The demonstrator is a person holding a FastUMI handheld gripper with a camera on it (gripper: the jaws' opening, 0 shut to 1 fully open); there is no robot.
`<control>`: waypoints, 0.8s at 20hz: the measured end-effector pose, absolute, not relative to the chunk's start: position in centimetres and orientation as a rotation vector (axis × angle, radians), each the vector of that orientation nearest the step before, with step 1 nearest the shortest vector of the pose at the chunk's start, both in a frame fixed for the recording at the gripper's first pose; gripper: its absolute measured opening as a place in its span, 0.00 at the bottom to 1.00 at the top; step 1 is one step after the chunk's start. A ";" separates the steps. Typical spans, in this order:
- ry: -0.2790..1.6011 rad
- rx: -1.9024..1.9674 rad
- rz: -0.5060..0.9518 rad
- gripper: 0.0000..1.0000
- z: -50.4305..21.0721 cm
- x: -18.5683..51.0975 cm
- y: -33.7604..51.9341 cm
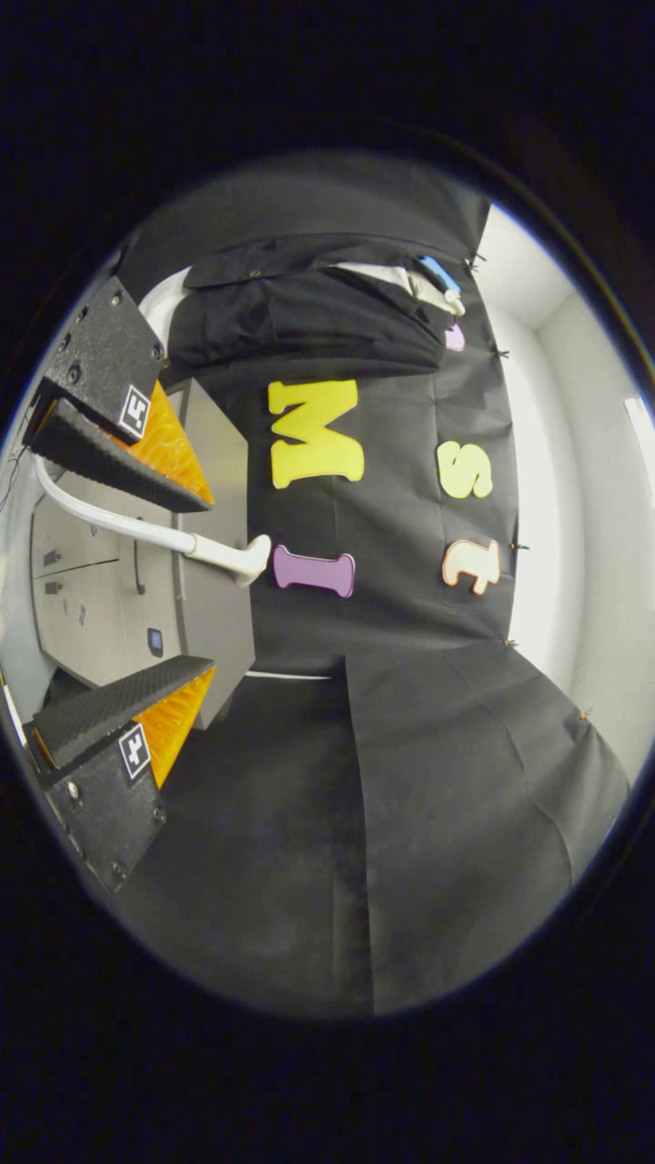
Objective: Iron the clothes twice with a garment steamer, once on the left side and once on the right side.
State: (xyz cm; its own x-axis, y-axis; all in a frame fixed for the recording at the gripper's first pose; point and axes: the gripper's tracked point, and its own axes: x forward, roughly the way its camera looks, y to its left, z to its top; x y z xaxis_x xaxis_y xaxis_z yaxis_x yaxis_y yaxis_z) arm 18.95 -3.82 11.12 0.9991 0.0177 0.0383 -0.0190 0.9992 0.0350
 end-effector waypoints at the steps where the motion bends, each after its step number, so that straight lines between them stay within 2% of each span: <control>1: -0.032 0.032 0.034 0.99 11.5 20.7 -3.7; 7: 0.086 0.023 0.110 0.99 10.9 30.9 -2.5; 16: 0.367 0.046 0.210 0.98 5.1 42.9 0.5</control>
State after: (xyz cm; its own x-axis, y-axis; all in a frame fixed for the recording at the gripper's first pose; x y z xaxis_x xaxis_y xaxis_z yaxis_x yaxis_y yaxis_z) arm 42.89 0.52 5.07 0.9121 0.2117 -0.3510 -0.1950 0.9773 0.0827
